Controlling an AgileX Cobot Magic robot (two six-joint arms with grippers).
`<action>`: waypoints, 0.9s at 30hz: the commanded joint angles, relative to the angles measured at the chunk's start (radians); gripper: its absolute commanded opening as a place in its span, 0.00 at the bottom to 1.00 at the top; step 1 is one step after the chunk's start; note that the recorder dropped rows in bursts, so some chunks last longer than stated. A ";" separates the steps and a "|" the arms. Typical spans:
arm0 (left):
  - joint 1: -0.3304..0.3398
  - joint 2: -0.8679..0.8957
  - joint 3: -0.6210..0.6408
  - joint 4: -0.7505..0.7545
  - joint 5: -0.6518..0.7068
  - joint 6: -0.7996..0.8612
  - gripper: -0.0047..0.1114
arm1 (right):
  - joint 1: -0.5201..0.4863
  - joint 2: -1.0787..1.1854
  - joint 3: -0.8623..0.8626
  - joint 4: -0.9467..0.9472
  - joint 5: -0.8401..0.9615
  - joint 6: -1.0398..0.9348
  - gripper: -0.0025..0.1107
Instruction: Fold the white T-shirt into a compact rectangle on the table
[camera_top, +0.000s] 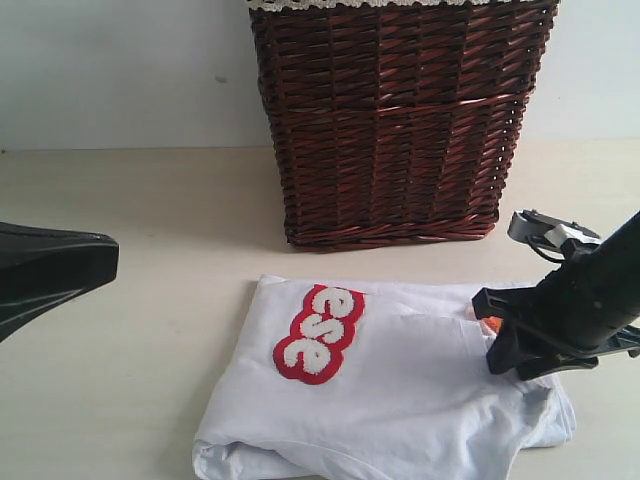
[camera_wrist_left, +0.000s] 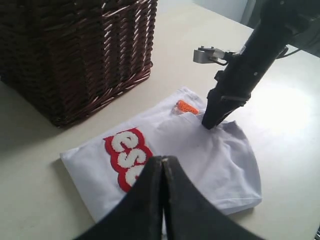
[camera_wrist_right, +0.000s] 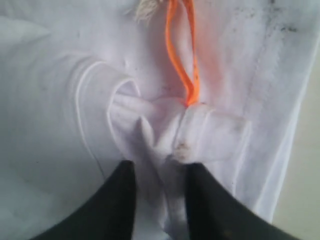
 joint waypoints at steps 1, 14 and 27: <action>0.001 -0.007 0.004 0.003 -0.020 -0.001 0.04 | -0.003 0.002 -0.002 -0.020 0.010 -0.028 0.03; 0.001 -0.007 0.004 0.003 -0.020 -0.001 0.04 | -0.003 -0.174 -0.108 -0.070 0.036 0.008 0.02; 0.001 -0.050 0.071 0.001 -0.051 -0.001 0.04 | -0.003 -0.077 -0.087 -0.250 0.064 0.231 0.61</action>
